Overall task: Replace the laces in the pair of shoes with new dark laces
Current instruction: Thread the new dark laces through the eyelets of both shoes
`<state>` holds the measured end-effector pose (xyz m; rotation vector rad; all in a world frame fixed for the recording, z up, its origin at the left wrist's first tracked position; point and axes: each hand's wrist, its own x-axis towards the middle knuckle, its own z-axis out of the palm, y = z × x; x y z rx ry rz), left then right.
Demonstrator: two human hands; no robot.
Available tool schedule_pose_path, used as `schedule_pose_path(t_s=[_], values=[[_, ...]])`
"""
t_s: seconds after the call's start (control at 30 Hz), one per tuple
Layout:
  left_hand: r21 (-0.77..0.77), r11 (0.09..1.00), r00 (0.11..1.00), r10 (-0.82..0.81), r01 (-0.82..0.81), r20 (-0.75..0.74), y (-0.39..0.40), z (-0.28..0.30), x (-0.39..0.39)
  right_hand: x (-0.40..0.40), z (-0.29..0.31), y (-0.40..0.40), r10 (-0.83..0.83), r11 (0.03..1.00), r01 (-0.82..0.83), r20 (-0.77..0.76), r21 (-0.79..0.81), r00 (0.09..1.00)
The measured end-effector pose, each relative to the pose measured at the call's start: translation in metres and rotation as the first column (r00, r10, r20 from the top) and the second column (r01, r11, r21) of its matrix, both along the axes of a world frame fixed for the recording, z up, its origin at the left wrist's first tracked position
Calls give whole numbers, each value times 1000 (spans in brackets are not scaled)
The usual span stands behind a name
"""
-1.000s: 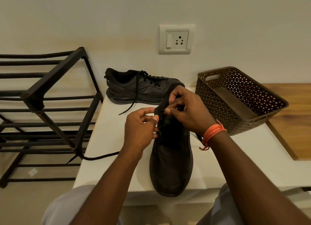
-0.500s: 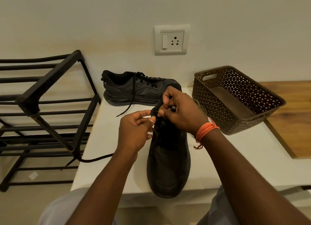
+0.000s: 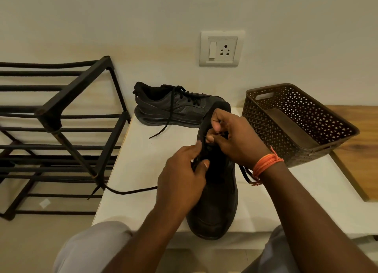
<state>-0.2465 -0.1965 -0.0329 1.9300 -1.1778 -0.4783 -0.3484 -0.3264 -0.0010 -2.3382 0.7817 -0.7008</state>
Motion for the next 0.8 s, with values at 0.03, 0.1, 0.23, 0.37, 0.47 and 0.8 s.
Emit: schedule_pose_path(t_s=[0.03,0.1,0.23,0.37,0.47,0.8], values=[[-1,1000,998,-18,18,53,3,0,-3,-2,0,0,8,1000,-8,13,12,1000],[6,999,990,-32,32,135,7,0,-7,-3,-2,0,17,999,-19,33,39,999],[0,999,985,-33,33,168,5,-3,-6,-1,-7,-1,-2,999,0,49,53,999],[-13,1000,995,-8,10,95,4,-4,-5,1,-8,2,-26,999,24,54,40,998],[-38,995,996,90,-91,-16,-6,2,-1,0,-7,3,-27,999,27,34,-18,999],[-85,990,992,107,-113,-72,-27,3,5,8,4,4,-33,989,17,-107,-145,994]])
